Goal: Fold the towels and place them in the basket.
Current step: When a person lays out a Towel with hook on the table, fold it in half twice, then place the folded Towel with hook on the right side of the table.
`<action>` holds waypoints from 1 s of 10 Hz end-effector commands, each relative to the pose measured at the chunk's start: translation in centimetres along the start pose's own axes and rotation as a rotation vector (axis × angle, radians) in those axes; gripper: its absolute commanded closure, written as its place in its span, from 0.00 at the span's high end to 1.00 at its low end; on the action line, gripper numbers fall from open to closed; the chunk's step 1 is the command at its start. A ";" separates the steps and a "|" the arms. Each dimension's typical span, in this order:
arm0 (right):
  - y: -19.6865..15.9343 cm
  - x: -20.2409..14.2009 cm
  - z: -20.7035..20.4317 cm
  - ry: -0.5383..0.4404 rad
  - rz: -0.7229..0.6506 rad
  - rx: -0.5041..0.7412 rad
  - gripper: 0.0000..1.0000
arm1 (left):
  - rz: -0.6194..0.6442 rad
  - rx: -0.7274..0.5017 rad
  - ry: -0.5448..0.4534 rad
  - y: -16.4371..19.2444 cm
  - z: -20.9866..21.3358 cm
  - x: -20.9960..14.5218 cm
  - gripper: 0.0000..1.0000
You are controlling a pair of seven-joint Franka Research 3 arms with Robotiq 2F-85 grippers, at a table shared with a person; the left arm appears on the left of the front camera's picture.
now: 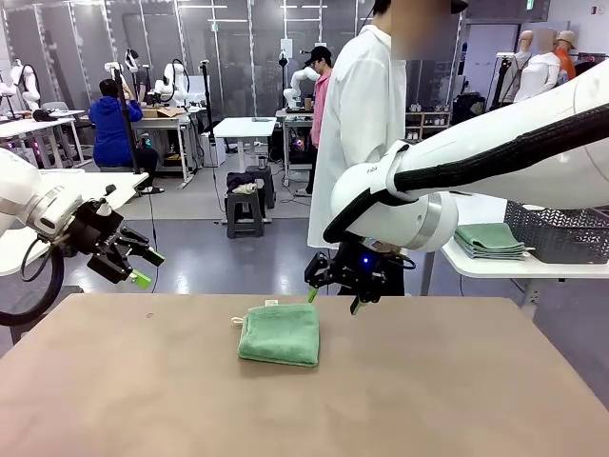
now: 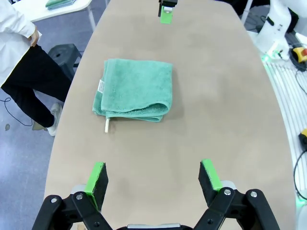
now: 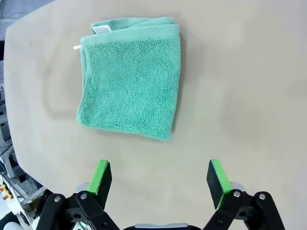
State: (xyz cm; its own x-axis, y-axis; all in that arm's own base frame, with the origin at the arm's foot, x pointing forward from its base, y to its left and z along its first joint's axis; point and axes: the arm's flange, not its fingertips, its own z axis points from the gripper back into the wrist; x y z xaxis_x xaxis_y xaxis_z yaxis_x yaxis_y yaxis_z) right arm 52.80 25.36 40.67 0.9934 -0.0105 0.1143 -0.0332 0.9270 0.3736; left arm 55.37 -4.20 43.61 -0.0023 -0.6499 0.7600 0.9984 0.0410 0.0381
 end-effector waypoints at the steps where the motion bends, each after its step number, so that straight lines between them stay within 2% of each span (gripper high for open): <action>1: 0.0 0.0 0.1 -0.002 0.003 0.000 1.00 | -0.001 0.001 -0.001 0.0 0.1 0.1 0.96; 10: 0.0 0.0 0.0 0.000 0.000 0.000 1.00 | -0.001 0.001 -0.001 0.0 0.1 0.1 0.96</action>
State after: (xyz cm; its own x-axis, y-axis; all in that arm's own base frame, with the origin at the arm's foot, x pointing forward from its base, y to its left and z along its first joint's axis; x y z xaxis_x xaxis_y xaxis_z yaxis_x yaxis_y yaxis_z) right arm 52.80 25.36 40.68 0.9934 -0.0104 0.1144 -0.0334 0.9270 0.3736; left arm 55.37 -4.20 43.61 -0.0023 -0.6499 0.7600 0.9984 0.0410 0.0381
